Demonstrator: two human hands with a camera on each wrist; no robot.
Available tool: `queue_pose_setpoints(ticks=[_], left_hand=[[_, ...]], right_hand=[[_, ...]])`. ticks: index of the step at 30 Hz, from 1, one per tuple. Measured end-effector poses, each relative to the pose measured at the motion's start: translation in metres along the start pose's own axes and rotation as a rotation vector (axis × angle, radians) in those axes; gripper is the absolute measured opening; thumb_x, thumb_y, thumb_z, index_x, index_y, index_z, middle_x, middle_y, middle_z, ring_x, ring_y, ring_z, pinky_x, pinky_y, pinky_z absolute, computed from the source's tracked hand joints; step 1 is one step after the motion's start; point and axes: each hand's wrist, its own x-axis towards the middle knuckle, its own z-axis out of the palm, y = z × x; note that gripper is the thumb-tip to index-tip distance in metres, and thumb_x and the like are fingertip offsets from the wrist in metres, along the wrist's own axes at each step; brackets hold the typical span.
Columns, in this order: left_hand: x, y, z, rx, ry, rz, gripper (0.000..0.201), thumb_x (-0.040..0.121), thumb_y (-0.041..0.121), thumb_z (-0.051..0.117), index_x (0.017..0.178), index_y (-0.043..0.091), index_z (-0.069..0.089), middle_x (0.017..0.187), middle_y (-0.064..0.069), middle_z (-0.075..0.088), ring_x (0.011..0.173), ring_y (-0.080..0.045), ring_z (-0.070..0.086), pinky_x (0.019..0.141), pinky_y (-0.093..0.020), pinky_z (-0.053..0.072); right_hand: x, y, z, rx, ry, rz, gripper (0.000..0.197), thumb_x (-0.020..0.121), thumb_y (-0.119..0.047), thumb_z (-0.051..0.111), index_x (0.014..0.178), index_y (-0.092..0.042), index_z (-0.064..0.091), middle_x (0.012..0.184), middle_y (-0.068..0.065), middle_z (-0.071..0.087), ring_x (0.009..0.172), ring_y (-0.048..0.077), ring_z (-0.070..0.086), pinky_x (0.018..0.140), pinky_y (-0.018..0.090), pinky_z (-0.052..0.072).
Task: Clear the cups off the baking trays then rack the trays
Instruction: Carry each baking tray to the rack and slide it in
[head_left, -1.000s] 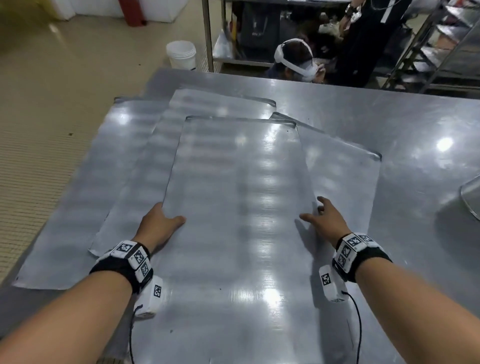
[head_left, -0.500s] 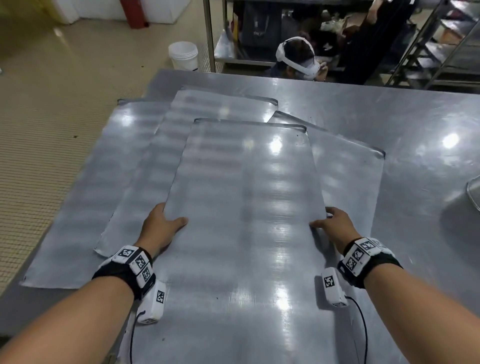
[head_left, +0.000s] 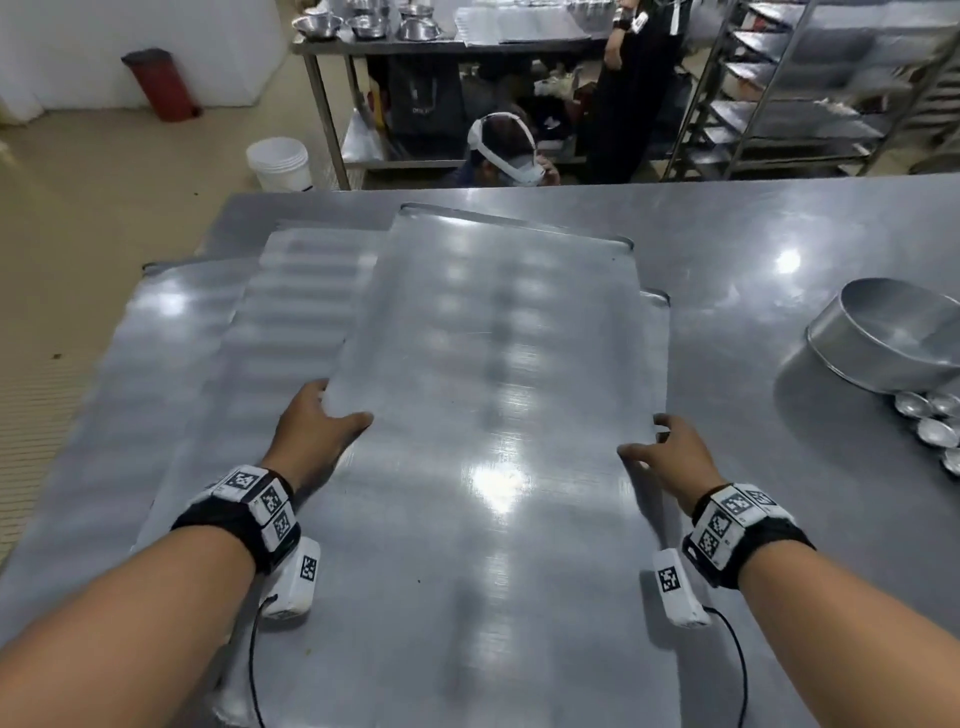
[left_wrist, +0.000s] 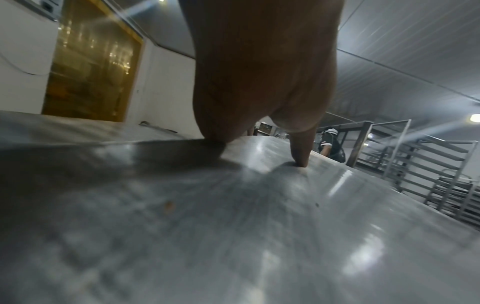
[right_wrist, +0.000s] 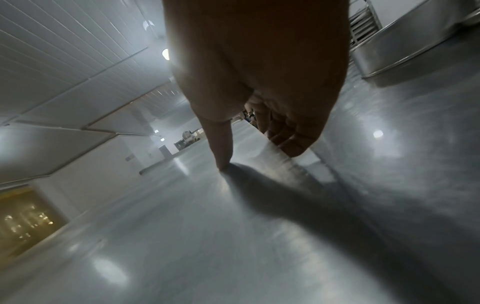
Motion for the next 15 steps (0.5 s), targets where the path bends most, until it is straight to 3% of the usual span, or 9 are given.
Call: queue_pose_setpoints(ticks=[6, 10, 13, 15], left_hand=[[0.04, 0.046, 0.034, 0.131, -0.066, 0.099, 0.067, 0.078, 0.028, 0.084, 0.136, 0.018, 0.052, 0.123, 0.001, 0.061, 0.106, -0.018, 0.061, 0.091, -0.031, 0.046], [0.063, 0.059, 0.055, 0.2, -0.101, 0.102, 0.072, 0.08, 0.027, 0.084, 0.141, 0.014, 0.048, 0.122, 0.0, 0.054, 0.113, -0.018, 0.054, 0.099, -0.033, 0.043], [0.079, 0.061, 0.063, 0.271, -0.146, 0.082, 0.075, 0.081, 0.03, 0.084, 0.143, 0.012, 0.047, 0.13, -0.007, 0.058, 0.117, -0.026, 0.058, 0.101, -0.037, 0.046], [0.089, 0.059, 0.067, 0.298, -0.168, 0.065, 0.072, 0.08, 0.031, 0.085, 0.14, 0.012, 0.049, 0.127, -0.008, 0.062, 0.111, -0.027, 0.062, 0.1, -0.042, 0.049]], right_hand=[[0.016, 0.016, -0.025, 0.032, 0.059, 0.047, 0.082, 0.064, -0.031, 0.092, 0.134, -0.017, 0.054, 0.121, 0.007, 0.067, 0.11, 0.026, 0.065, 0.1, 0.049, 0.052], [0.027, 0.02, -0.031, 0.042, 0.067, 0.081, 0.073, 0.07, -0.023, 0.09, 0.133, -0.015, 0.053, 0.116, 0.006, 0.068, 0.105, 0.026, 0.066, 0.099, 0.048, 0.053], [0.035, 0.024, -0.03, 0.027, 0.051, 0.11, 0.06, 0.074, -0.018, 0.088, 0.123, -0.018, 0.053, 0.106, 0.003, 0.067, 0.101, 0.026, 0.067, 0.097, 0.047, 0.053], [0.04, 0.025, -0.028, 0.018, 0.032, 0.125, 0.052, 0.074, -0.015, 0.087, 0.115, -0.019, 0.055, 0.1, 0.002, 0.067, 0.097, 0.026, 0.068, 0.095, 0.048, 0.055]])
